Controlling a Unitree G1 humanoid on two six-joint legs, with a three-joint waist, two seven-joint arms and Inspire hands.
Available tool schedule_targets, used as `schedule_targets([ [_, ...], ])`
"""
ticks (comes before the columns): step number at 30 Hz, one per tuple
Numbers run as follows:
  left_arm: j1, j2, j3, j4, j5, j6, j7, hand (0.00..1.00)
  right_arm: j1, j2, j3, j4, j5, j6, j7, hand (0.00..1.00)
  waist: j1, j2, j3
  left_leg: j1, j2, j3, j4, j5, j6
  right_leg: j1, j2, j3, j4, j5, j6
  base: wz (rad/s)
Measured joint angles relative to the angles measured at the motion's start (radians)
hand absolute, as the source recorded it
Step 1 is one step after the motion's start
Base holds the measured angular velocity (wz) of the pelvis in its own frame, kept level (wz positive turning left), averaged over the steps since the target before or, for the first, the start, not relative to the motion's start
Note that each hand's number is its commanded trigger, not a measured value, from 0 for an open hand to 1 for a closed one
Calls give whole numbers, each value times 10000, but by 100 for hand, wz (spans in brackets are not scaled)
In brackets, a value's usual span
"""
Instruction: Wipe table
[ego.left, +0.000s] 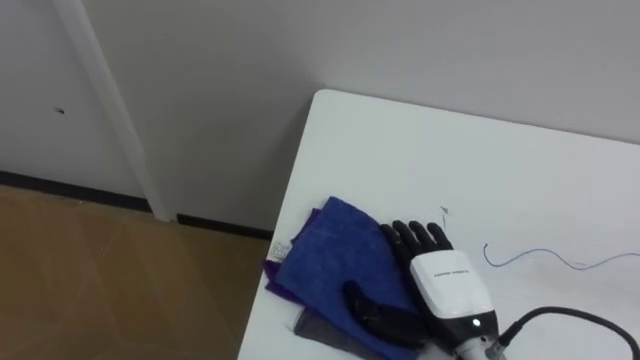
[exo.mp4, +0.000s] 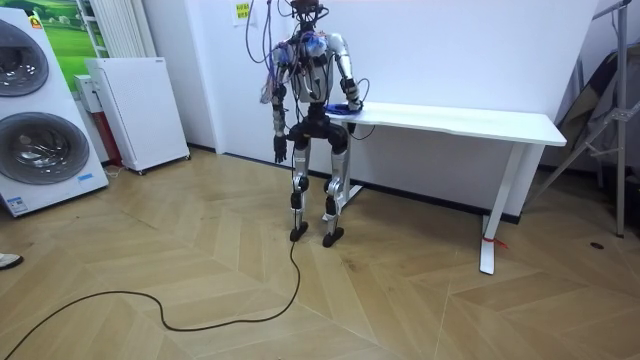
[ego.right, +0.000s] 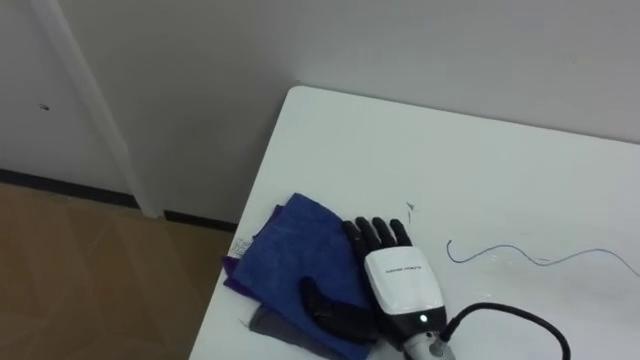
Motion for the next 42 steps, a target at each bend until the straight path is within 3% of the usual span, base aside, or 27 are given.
schedule_targets([
  [7, -266, 28, -164, 341, -18, -205, 21, 0, -41, -42, 396, -396, -38, -679, -161, 0, 21, -40, 23, 5, -2, -15, -2, 0, 0, 15, -2, 8, -5, 0, 1, 0],
  [11, -347, 27, -272, 340, -17, -240, 33, 0, -42, -43, 538, -408, -49, -829, -305, 0, 156, -40, 23, 6, -5, -16, -6, 0, 0, 15, -2, 12, -11, -1, 1, 0],
  [12, -350, 27, -307, 339, -17, -244, 36, 0, -44, -47, 538, -408, -48, -896, -309, 27, 179, -39, 22, 5, -5, -18, -6, 0, 0, 17, -3, 11, -15, -1, 1, 0],
  [13, -351, 27, -333, 339, -17, -245, 37, 0, -44, -46, 542, -408, -43, -920, -311, 100, 186, -39, 22, 4, -5, -23, -6, 0, 0, 19, -4, 8, -20, 0, 1, 0],
  [42, -385, 9, -327, 130, 83, -250, 443, 0, -603, -6, 1019, -43, 896, -1223, -1136, 100, 202, -45, 1, 100, -54, -78, 11, 0, 1, 280, -78, -249, -156, -16, 28, 1],
])
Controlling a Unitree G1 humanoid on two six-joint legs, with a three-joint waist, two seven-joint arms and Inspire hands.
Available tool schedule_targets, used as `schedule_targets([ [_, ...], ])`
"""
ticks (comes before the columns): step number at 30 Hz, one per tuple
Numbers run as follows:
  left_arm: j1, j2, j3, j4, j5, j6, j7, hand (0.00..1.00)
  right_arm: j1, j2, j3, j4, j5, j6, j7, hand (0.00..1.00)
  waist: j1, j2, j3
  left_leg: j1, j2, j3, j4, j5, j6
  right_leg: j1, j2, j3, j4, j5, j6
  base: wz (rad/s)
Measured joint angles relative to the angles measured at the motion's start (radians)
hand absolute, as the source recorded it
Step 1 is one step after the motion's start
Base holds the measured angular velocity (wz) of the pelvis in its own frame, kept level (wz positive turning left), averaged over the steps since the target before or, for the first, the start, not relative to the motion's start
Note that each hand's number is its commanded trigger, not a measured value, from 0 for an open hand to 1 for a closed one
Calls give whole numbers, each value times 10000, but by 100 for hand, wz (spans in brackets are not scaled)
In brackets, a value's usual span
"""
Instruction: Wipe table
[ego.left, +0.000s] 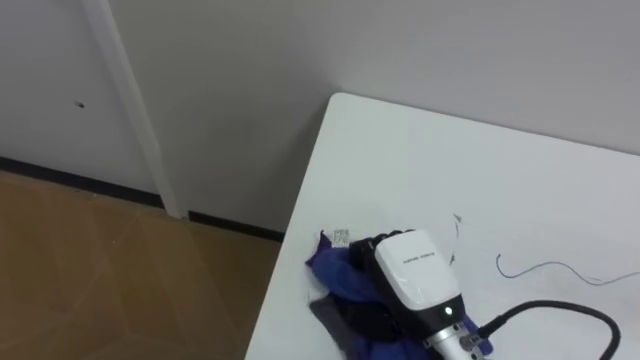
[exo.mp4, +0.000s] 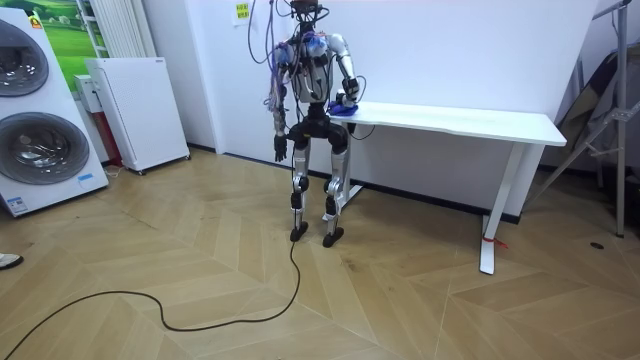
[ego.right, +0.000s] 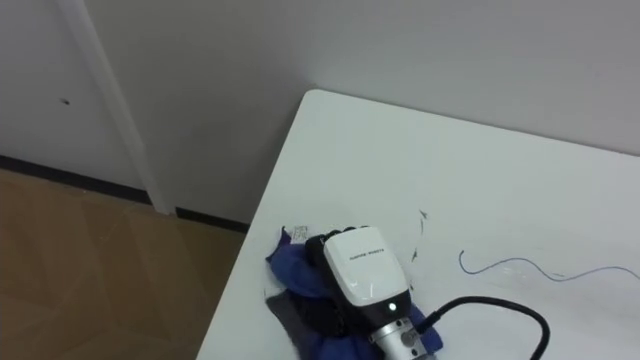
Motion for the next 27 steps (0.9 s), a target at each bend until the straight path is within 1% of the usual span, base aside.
schedule_targets([
  [4, 23, 6, 11, 121, -42, 1, -22, 0, -2, -33, -21, -17, 6, 0, 86, 100, -8, -40, -14, 7, -16, -118, 1, 1, 2, 51, -13, -82, -14, -7, 11, 8],
  [8, 131, 61, 9, 124, -261, 24, -242, 0, -2, -226, -131, -224, 24, 2, 492, 100, -14, -59, -19, 28, -42, -126, 3, 1, 2, 32, -41, -64, -10, -25, 38, 4],
  [11, 128, 64, 204, 129, -262, 24, -389, 0, -2, -310, -359, -251, 104, -68, 684, 100, -8, -65, -23, 28, -54, -125, 1, -2, 8, 29, -50, -54, -3, -32, 49, 0],
  [13, 126, 83, 223, 127, -259, 24, -413, 0, -5, -358, -461, -149, 447, -104, 726, 100, -22, -61, -23, 23, -56, -126, -2, -5, 13, 62, -51, -57, -5, -32, 49, 0],
  [15, 160, 58, 285, 136, -202, 34, -389, 0, -21, -331, -617, 144, 1211, -108, 746, 100, -15, -39, -18, 77, -58, -120, 2, -6, 14, 144, -56, -64, -8, -32, 50, 0],
  [16, 170, 49, 315, 136, -174, 37, -380, 0, -19, -319, -689, 200, 1360, -112, 766, 100, -17, -27, -18, 92, -58, -121, 2, -6, 14, 161, -56, -64, -10, -32, 50, 0],
  [18, 189, 22, 371, 117, -97, 76, -368, 0, -108, -158, -996, 690, 2596, -124, 855, 100, -20, 33, -7, 126, -58, -130, 2, -6, 14, 208, -61, -76, -9, -33, 51, 0],
  [19, 194, 9, 372, 101, -78, 99, -369, 0, -172, -123, -1081, 869, 2934, -129, 858, 100, -20, 55, 2, 149, -62, -139, 1, -5, 15, 228, -66, -75, -7, -32, 51, 0],
  [20, 230, -20, 392, 81, -41, 134, -378, 0, -335, -71, -1245, 1234, 3533, -115, 885, 100, -11, 116, 13, 221, -70, -170, 3, -5, 15, 292, -77, -73, -1, -35, 55, 0],
  [21, 298, -65, 521, 43, -9, 154, -393, 0, -533, 35, -1547, 1570, 3858, -86, 978, 100, -30, 156, -6, 235, -77, -187, 5, -9, 20, 305, -100, -89, 12, -43, 68, 0],
  [22, 328, -84, 586, -7, -2, 177, -402, 0, -713, 58, -1683, 1814, 3997, -90, 1016, 100, -74, 178, 0, 231, -80, -183, 6, -19, 38, 307, -131, -101, 13, -45, 71, 5],
  [24, 520, -84, 594, -226, -11, 339, -454, 0, -1569, 66, -2219, 3131, 4953, -95, 1081, 100, -175, 213, -6, 238, -102, -182, 33, -21, 70, 335, -154, -119, 34, -57, 93, 8],
  [25, 586, -87, 597, -271, -5, 338, -456, 0, -1746, 69, -2390, 3439, 5143, -74, 1086, 100, -208, 216, -6, 239, -111, -185, 50, -24, 75, 329, -153, -124, 28, -66, 107, 13],
  [27, 829, -101, 741, -403, 49, 345, -469, 0, -2320, 62, -3185, 4623, 5625, -100, 977, 100, -273, 221, -10, 172, -155, -276, 117, -45, 112, 308, -181, -221, 36, -91, 148, 15],
])
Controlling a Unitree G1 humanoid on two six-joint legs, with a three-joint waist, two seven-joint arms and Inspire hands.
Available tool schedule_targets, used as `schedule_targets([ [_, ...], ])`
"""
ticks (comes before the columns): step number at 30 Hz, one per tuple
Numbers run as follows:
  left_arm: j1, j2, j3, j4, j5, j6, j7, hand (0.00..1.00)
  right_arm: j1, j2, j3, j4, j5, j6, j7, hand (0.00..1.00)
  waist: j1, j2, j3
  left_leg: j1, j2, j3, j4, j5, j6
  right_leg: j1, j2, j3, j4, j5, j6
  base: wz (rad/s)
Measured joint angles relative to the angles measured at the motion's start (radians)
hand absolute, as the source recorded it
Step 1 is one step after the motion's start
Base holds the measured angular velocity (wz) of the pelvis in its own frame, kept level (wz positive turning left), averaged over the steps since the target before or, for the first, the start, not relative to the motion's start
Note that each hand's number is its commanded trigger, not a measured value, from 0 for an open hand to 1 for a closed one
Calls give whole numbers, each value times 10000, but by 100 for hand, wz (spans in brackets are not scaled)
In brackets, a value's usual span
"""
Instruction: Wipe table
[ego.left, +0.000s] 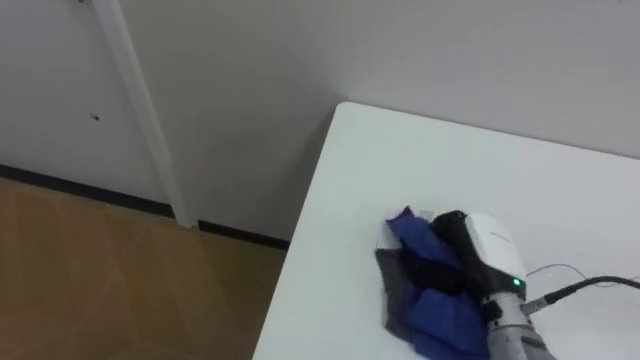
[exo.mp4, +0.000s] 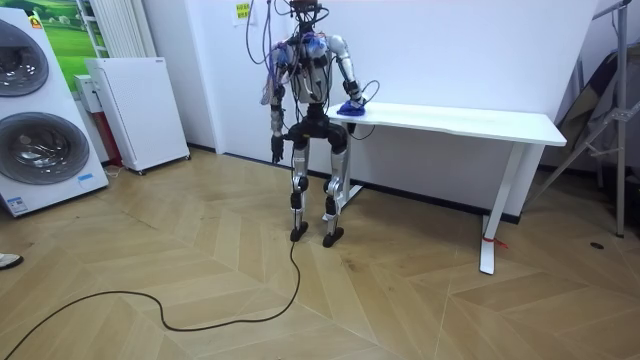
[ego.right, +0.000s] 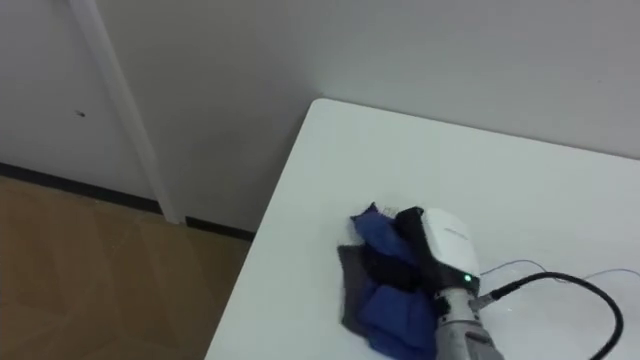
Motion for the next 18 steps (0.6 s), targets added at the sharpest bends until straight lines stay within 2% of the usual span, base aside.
schedule_targets([
  [3, 287, 15, 472, -154, 161, 3, -3, 0, -315, -29, -700, 1001, 381, -77, -399, 100, -6, -13, -12, -29, -28, -55, 53, -18, 30, 52, -35, -113, -16, -6, 14, 10],
  [7, 536, 97, 755, -283, 160, -1, 1, 0, -337, -101, -1164, 1617, 995, -139, -691, 100, -62, 29, -37, 44, -80, -73, 55, -14, 37, 178, -106, -256, -43, -39, 66, 11],
  [10, 674, 237, 1020, -289, 187, -13, -6, 0, -278, -326, -1667, 2149, 910, -237, -929, 100, -98, 38, -74, 119, -151, -51, 43, -18, 61, 340, -179, -271, -55, -94, 145, 17],
  [15, 1259, 396, 2421, -723, 850, -8, -51, 0, -20, -703, -3185, 3050, 1142, -274, -940, 100, -247, -49, -144, 189, -162, -77, 44, -35, 176, 406, -249, -259, -30, -115, 182, 9],
  [18, 1467, 435, 2838, -826, 965, -6, -21, 0, 382, -938, -3988, 3358, 1106, -299, -1028, 100, -375, -82, -152, 257, -165, -116, 36, -57, 212, 550, -277, -306, -16, -143, 227, 9],
])
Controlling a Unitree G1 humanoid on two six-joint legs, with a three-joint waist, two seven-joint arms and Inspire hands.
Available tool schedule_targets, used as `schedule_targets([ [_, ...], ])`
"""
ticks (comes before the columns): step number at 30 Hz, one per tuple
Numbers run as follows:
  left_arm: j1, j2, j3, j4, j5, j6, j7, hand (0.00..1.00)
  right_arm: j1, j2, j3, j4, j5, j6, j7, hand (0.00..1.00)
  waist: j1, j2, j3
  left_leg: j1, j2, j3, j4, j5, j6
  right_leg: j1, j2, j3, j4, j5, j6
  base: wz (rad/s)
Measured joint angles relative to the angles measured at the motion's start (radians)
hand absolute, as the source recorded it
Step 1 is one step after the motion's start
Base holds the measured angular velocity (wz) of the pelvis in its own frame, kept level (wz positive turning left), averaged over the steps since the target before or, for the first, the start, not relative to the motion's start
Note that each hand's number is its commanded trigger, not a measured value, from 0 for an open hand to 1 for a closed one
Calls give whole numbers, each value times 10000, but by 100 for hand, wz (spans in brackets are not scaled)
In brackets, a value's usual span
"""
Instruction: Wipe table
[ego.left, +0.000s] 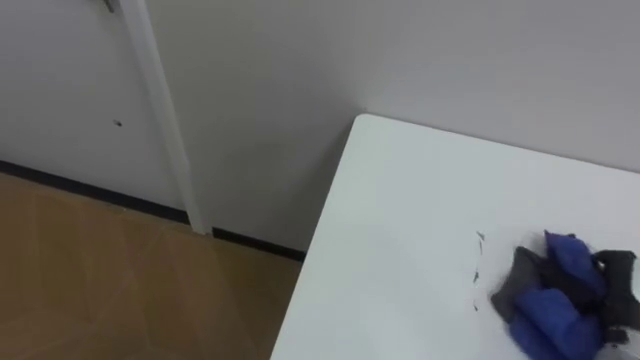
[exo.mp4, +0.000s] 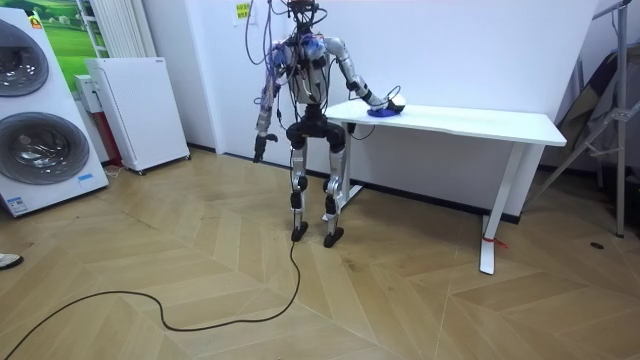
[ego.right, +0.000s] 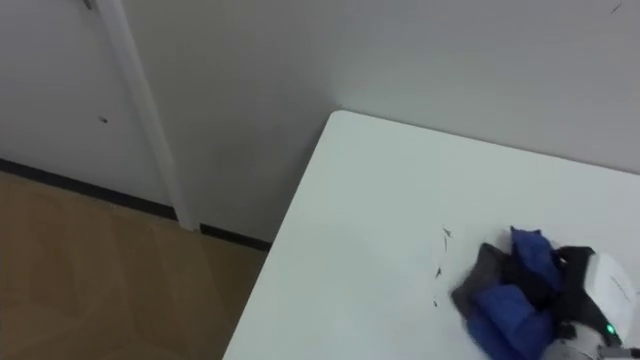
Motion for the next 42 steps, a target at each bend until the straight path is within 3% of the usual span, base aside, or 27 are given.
schedule_targets([
  [5, 20, -37, 137, -79, 2, -7, -1, 0, 484, -4, -613, 19, -146, 50, -115, 100, -211, -139, -53, -6, -10, -31, 9, -6, 8, 38, -6, -59, -30, -33, 14, 2],
  [7, -7, -93, 117, -208, 12, -12, -10, 0, 537, -3, -501, -128, -163, 239, -133, 100, -101, -156, -53, 9, 5, 90, 18, -9, 5, 7, 14, 40, -9, -35, 8, -15],
  [10, -230, -169, -540, -193, -52, -10, -3, 0, 299, -4, -12, -337, -527, 776, -359, 100, -82, -143, -50, 19, 9, 117, 20, -9, 7, -46, 26, 144, 55, -28, -1, -12],
  [13, -476, -262, -1180, -144, -126, -7, 11, 0, 175, 78, 473, -1019, -1320, 1507, -356, 100, 213, -86, -17, 31, 27, 205, 7, -18, -5, -232, 118, 463, 212, 8, -57, -37],
  [15, -675, -311, -1658, 3, -120, -2, 2, 0, -48, 112, 1394, -2020, -2233, 2048, -118, 100, 506, 17, 105, -82, 85, 89, -5, -47, -29, -487, 180, 395, 370, 84, -141, -51],
  [16, -751, -318, -1776, 62, -122, -1, -2, 0, -75, 153, 1630, -2294, -2541, 2083, -38, 100, 566, 30, 108, -129, 90, 26, -3, -47, -30, -551, 202, 397, 353, 122, -160, -34],
  [17, -910, -341, -1873, 180, -121, 5, -26, 0, -200, 272, 2274, -2812, -2979, 2244, 99, 100, 748, 41, 165, -160, 92, -127, 2, -47, -31, -614, 246, 395, 350, 164, -190, -22],
  [20, -1064, -351, -2216, 195, -126, 196, -31, 0, -1001, 662, 4031, -3695, -3477, 2632, 735, 100, 1156, 32, 205, -321, 124, -293, 11, -25, -90, -776, 294, 282, 344, 189, -239, -4],
  [21, -1136, -375, -2251, 166, -123, 213, -113, 0, -1440, 835, 4558, -3889, -3881, 2637, 1028, 100, 1359, 39, 311, -378, 120, -360, 8, 1, -111, -816, 304, 263, 332, 188, -254, 15],
  [23, -1131, -375, -2300, 86, -123, 209, -201, 0, -2084, 1025, 5183, -3910, -4275, 2584, 1373, 100, 1654, 24, 335, -510, 119, -387, 8, 27, -115, -917, 299, 169, 295, 180, -265, 18],
  [24, -1081, -367, -2340, 89, -125, 229, -215, 0, -2435, 1057, 5504, -3911, -4451, 2539, 1563, 100, 1904, 19, 331, -554, 103, -449, 12, 46, -111, -932, 296, 134, 227, 179, -263, 18],
  [26, -1013, -336, -2358, 90, -126, 302, -253, 0, -2781, 1066, 5775, -3934, -4541, 2483, 1740, 100, 2028, -43, 292, -717, 58, -675, 56, 50, -104, -945, 257, -54, 150, 174, -252, 39],
  [29, -785, -279, -2429, 89, -136, 456, -382, 0, -2868, 980, 5686, -3838, -4363, 2436, 1726, 100, 1999, -54, 272, -824, 16, -919, 159, 62, -89, -949, 199, -137, 151, 164, -236, 49],
  [31, -640, -237, -2414, 78, -209, 481, -391, 0, -2846, 865, 5517, -3417, -3886, 2119, 1528, 100, 1928, -19, 278, -795, 16, -925, 159, 62, -89, -861, 193, -112, 133, 161, -232, 31],
  [35, -464, -189, -2380, -139, -194, 542, -346, 0, -2096, 751, 4476, -2472, -2819, 1514, 510, 100, 1205, -11, 228, -652, -33, -1083, 131, 64, -88, -509, 113, -378, 128, 133, -185, 37],
  [38, -378, -173, -1971, -160, -112, 402, -148, 0, -1291, 647, 2969, -1670, -2222, 903, -123, 100, 895, 38, 91, -429, 9, -769, 114, 67, -83, -354, 69, -293, 156, 122, -166, 1],
  [42, -340, -132, -1275, -176, 39, 288, -4, 0, -432, 283, 1283, -762, -930, 525, -824, 100, 489, 48, 26, -312, -70, -436, 93, 67, -82, -193, -16, -271, 81, 100, -113, -13],
])
